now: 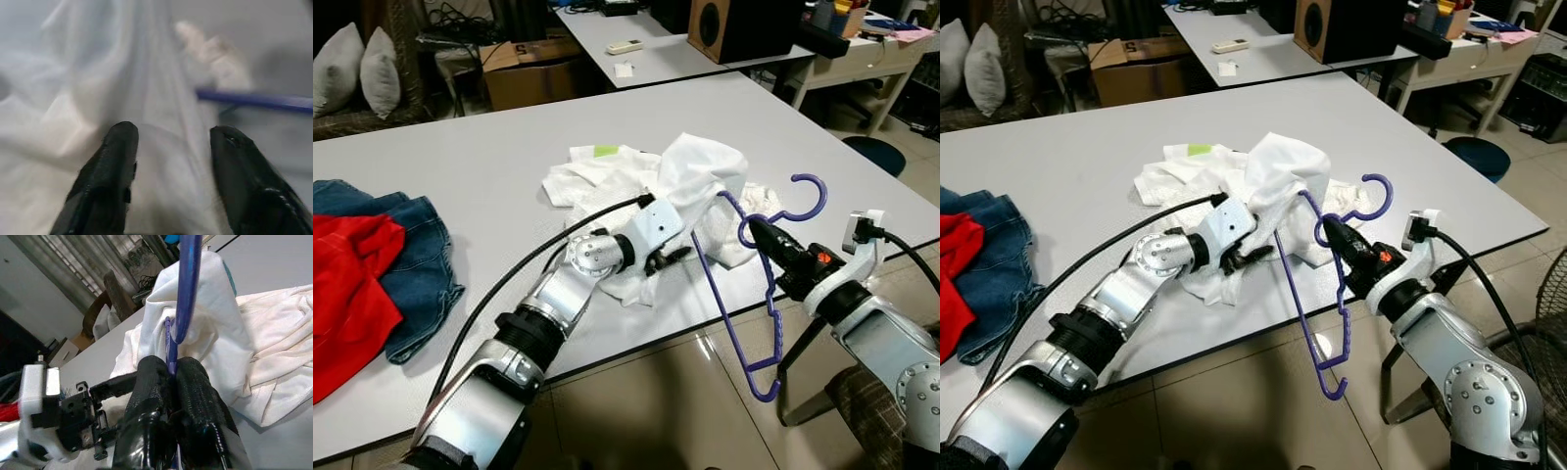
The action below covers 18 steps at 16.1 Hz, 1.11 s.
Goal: Hang hanger
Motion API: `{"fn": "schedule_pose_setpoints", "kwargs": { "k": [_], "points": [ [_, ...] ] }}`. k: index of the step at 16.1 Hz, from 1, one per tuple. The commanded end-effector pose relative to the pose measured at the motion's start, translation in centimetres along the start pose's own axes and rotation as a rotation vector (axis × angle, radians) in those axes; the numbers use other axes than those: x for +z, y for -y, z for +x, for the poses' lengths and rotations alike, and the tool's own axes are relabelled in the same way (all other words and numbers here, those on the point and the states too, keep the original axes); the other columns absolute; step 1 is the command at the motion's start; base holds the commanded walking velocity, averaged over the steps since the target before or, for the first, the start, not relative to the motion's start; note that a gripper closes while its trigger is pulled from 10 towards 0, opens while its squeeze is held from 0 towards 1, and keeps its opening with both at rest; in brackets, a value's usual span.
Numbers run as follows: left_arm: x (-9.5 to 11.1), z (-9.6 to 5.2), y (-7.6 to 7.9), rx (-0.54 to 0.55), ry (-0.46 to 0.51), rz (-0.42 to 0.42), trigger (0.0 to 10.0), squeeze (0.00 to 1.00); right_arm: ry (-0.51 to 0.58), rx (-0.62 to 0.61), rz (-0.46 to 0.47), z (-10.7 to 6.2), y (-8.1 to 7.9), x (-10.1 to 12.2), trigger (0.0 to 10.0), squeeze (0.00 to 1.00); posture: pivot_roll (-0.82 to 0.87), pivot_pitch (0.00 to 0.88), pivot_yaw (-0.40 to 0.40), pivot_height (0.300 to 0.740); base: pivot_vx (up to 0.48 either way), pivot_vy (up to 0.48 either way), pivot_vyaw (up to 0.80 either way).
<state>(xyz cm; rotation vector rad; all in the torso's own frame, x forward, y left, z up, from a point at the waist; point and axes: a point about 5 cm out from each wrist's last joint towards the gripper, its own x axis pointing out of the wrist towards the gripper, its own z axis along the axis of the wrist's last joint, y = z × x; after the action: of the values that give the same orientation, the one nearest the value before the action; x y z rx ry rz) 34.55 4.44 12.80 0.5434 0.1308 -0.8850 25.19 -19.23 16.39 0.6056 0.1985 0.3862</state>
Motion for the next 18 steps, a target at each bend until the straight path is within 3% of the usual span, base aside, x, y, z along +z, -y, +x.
{"fn": "schedule_pose_setpoints", "kwargs": {
  "k": [1, 7, 10, 14, 16, 17, 18],
  "points": [
    [0.1, -0.2, -1.0, 0.047, -0.017, 0.030, 0.0, 0.00, 0.022, 0.012, -0.019, -0.1, -0.4, 0.8, 10.0, 0.00, -0.11, 0.000, 0.038, 0.740, 0.000, 0.000, 0.00],
    [-0.9, -0.6, -2.1, 0.108, -0.064, 0.026, 0.0, 0.00, 0.021, 0.020, -0.013, 0.0, -0.5, 0.8, 10.0, 0.00, -0.10, 0.000, 0.035, 0.740, 0.000, 0.000, 0.00],
    [0.2, -0.7, -2.9, 0.146, 0.014, -0.002, 0.0, 0.00, 0.013, 0.028, -0.010, 0.0, -0.7, 0.6, 10.0, 0.00, -0.10, 0.000, 0.036, 0.740, 0.000, 0.000, 0.00],
    [1.6, -1.1, -4.4, 0.192, 0.133, -0.100, 0.0, 0.00, 0.011, 0.028, -0.005, 0.1, -0.7, 0.4, 10.0, 0.00, -0.10, 0.000, 0.040, 0.740, 0.000, 0.000, 0.00],
    [1.8, -1.3, -4.7, 0.185, 0.148, -0.123, 0.0, 0.00, 0.009, 0.029, -0.006, 0.1, -0.7, 0.3, 10.0, 0.00, -0.10, 0.000, 0.040, 0.740, 0.000, 0.000, 0.00],
    [2.8, -2.1, -6.0, 0.206, 0.215, -0.192, 0.0, 0.00, -0.008, 0.040, -0.002, 0.5, -1.1, -0.2, 10.0, 0.00, -0.09, 0.000, 0.035, 0.740, 0.000, 0.000, 0.00],
    [3.2, -2.4, -6.5, 0.207, 0.233, -0.197, 0.0, 0.00, -0.013, 0.044, 0.001, 0.7, -1.2, -0.4, 10.0, 0.00, -0.09, 0.000, 0.035, 0.740, 0.000, 0.000, 0.00]
  ]
}}
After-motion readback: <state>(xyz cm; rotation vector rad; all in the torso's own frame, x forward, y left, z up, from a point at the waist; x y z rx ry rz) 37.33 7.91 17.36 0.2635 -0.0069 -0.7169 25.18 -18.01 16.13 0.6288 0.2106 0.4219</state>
